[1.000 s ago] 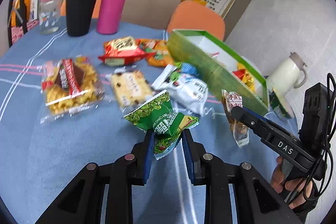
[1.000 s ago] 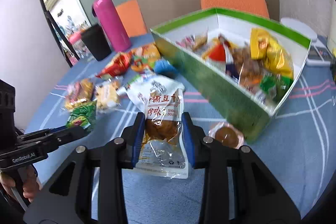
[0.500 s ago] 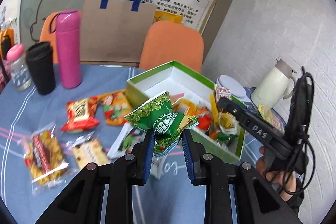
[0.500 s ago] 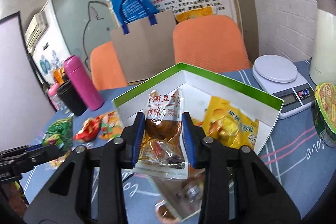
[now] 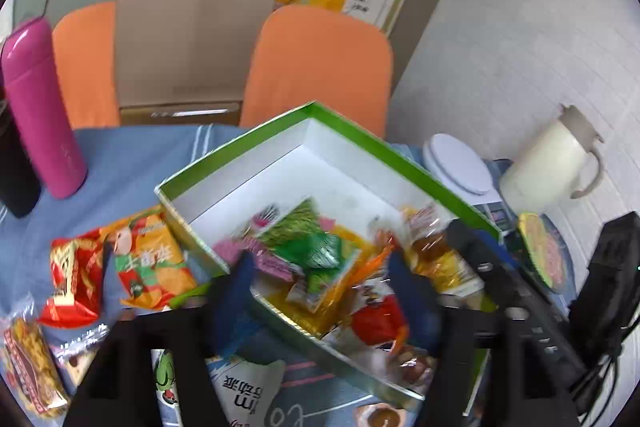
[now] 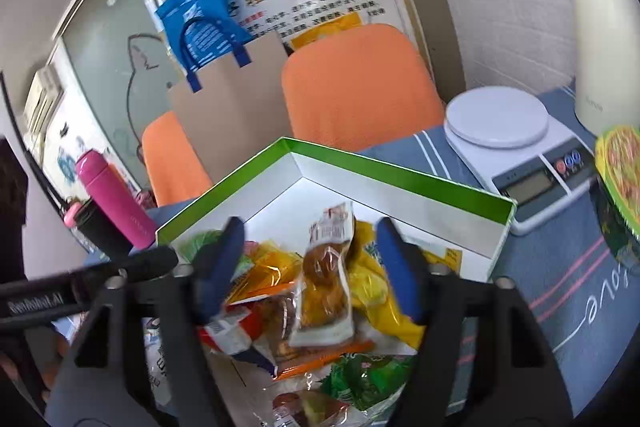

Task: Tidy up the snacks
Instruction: 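Carry both packs over the green box and open both tools to drop them, then withdraw both open tools from the box toward the table snacks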

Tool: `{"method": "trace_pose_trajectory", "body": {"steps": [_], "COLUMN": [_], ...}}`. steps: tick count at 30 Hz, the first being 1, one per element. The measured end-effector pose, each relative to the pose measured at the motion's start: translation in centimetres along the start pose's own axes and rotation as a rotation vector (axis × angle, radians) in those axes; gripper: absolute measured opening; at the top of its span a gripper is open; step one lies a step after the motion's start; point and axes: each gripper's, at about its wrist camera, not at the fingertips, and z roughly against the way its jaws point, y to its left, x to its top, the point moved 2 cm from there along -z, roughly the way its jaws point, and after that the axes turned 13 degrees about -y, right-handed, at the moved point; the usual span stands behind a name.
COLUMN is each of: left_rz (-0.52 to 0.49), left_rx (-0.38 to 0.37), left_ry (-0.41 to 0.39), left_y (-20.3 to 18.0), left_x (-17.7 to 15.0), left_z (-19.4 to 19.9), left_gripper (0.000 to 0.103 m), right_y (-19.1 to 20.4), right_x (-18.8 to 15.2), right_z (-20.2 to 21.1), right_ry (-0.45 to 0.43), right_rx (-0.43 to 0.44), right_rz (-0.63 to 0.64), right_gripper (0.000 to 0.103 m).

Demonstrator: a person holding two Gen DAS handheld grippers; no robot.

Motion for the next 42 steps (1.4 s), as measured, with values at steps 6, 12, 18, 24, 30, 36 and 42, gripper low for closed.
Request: {"method": "trace_pose_trajectory", "body": {"steps": [6, 12, 18, 24, 30, 36, 42], "left_rz": [0.084, 0.086, 0.137, 0.191, 0.214, 0.151, 0.130], "left_rx": [-0.019, 0.020, 0.101, 0.174, 0.223, 0.227, 0.248], "left_ry": [-0.032, -0.057, -0.074, -0.074, -0.075, -0.051, -0.024], "left_y": [2.6, 4.3, 7.0, 9.8, 11.3, 11.2, 11.1], "left_x": [-1.4, -2.5, -4.5, -8.4, -11.8, -13.1, -11.9], "left_z": [1.7, 4.6, 8.0, 11.9, 14.7, 15.1, 12.0], "left_gripper": [0.082, 0.082, 0.082, 0.082, 0.082, 0.082, 0.082], "right_y": [-0.4, -0.1, 0.2, 1.8, 5.2, 6.6, 7.0], "right_x": [0.4, -0.2, -0.3, -1.0, -2.0, -3.8, -5.8], "right_z": [0.8, 0.0, 0.3, 1.0, 2.2, 6.6, 11.8], "right_ry": [-0.051, -0.012, -0.012, 0.003, 0.016, 0.045, 0.079], "right_rx": [-0.034, -0.032, -0.012, 0.069, 0.192, 0.229, 0.203], "right_rz": [-0.015, -0.013, -0.013, 0.016, 0.102, 0.093, 0.169], "right_gripper": [0.078, 0.081, 0.081, 0.081, 0.081, 0.081, 0.081]}}
